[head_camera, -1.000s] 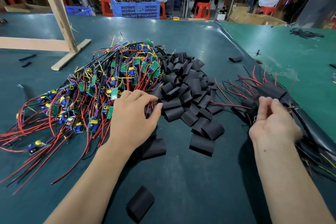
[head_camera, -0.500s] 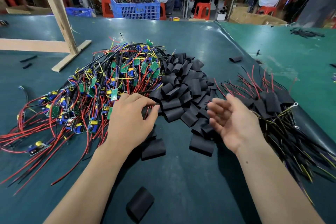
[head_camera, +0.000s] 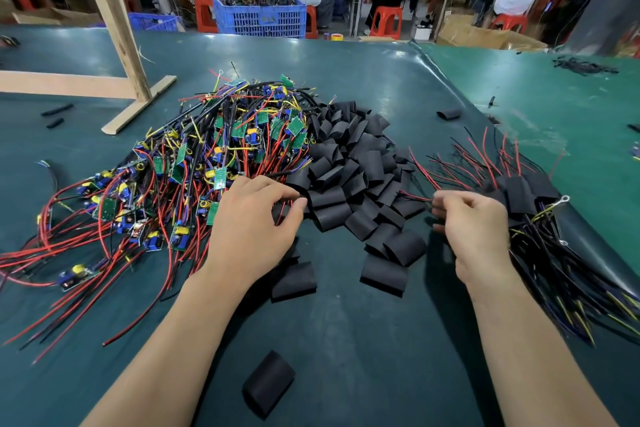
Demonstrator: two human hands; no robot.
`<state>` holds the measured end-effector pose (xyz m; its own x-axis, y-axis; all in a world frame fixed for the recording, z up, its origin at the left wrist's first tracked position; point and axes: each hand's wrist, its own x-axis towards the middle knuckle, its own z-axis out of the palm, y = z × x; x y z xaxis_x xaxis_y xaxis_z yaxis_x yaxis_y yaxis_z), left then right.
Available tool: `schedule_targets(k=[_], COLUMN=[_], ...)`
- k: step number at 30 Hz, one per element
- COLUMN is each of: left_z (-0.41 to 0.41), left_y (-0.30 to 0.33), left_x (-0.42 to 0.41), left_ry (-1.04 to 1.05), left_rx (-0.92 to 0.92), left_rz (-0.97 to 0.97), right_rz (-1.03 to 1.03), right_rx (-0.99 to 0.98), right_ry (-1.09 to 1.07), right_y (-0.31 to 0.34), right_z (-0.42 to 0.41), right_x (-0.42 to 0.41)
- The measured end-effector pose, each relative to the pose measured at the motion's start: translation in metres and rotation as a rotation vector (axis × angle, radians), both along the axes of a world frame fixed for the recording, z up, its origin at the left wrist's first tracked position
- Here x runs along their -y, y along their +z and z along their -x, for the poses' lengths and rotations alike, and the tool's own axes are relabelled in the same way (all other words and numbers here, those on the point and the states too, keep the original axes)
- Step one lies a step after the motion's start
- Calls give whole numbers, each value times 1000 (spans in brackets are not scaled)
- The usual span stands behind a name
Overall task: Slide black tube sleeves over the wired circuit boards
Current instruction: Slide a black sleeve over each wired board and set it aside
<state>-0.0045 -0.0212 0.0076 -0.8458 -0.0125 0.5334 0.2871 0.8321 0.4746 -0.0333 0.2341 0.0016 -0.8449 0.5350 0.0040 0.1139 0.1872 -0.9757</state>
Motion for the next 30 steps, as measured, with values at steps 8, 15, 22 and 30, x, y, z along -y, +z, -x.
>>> schedule_targets(k=[8,15,22,30], left_z=[-1,1,3,3], left_y=[-1,-5,-9,-8], left_x=[2,4,6,6], left_ry=[-2,34,50,63], left_rx=[17,43,154,212], left_rz=[6,66,125,123], right_rz=[-206,-327,-713,-927], right_rx=[51,102,164,198], right_ry=[-27,12,159,156], right_y=[-12,-8,7,14], right_z=[7,2,-19,-29], right_x=[-13,-11,10,29])
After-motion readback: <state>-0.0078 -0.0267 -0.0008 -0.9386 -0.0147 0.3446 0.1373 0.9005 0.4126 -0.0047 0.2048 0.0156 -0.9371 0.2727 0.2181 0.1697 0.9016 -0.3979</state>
